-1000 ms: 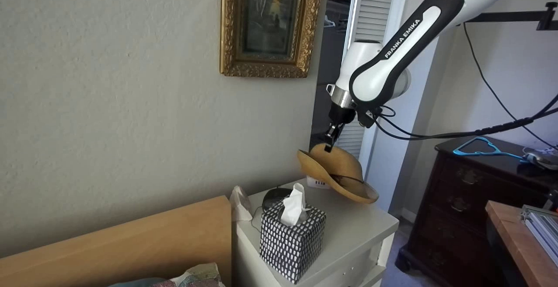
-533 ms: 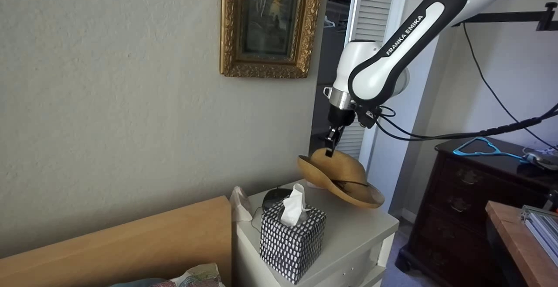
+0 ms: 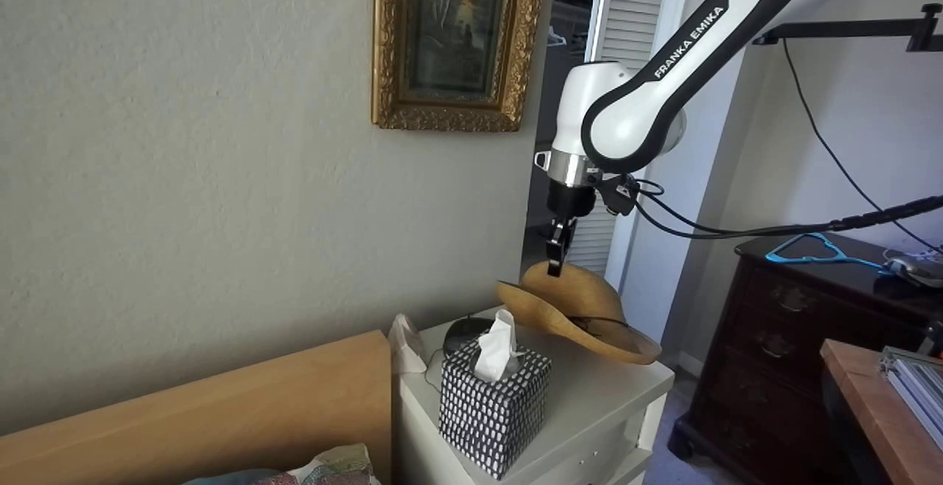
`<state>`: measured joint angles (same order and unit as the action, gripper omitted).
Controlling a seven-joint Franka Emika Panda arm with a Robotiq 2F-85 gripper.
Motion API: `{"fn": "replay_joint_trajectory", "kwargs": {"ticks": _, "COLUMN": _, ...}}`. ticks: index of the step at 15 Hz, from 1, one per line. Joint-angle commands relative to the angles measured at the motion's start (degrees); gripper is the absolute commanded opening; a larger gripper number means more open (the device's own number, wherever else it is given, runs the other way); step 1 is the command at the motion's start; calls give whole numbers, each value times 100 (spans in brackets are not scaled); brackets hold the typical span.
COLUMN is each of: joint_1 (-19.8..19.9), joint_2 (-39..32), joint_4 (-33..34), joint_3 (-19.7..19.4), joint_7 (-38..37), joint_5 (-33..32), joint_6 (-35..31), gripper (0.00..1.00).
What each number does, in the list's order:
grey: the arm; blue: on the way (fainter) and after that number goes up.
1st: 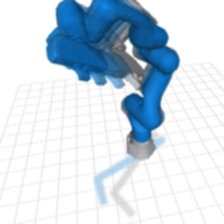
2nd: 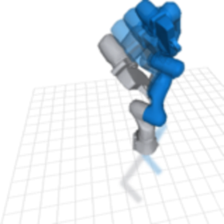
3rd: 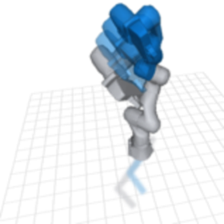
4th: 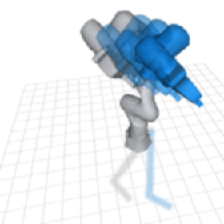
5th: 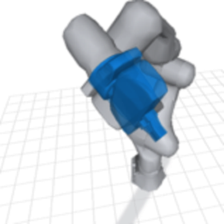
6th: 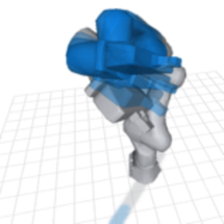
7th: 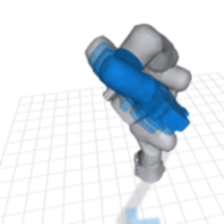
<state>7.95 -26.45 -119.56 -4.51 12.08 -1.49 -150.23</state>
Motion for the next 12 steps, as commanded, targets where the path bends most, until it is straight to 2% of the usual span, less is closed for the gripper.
{"fn": "replay_joint_trajectory", "kwargs": {"ticks": 1, "joint_1": -83, "joint_2": -189, "joint_4": 223, "joint_3": -45, "joint_7": -204, "joint_5": -169, "joint_6": 51, "gripper": 2}}
{"fn": "replay_joint_trajectory", "kwargs": {"ticks": 5, "joint_1": -247, "joint_2": -460, "joint_4": 393, "joint_3": -196, "joint_7": -424, "joint_5": -370, "joint_6": 85, "gripper": 2}}
{"fn": "replay_joint_trajectory", "kwargs": {"ticks": 7, "joint_1": -280, "joint_2": -560, "joint_4": 463, "joint_3": -207, "joint_7": -494, "joint_5": -377, "joint_6": 150, "gripper": 32}}
{"fn": "replay_joint_trajectory", "kwargs": {"ticks": 9, "joint_1": -257, "joint_2": -593, "joint_4": 513, "joint_3": -153, "joint_7": -501, "joint_5": -293, "joint_6": 188, "gripper": 45}}
{"fn": "replay_joint_trajectory", "kwargs": {"ticks": 12, "joint_1": -6, "joint_2": -336, "joint_4": 603, "joint_3": 129, "joint_7": -368, "joint_5": 128, "joint_6": 283, "gripper": 66}}
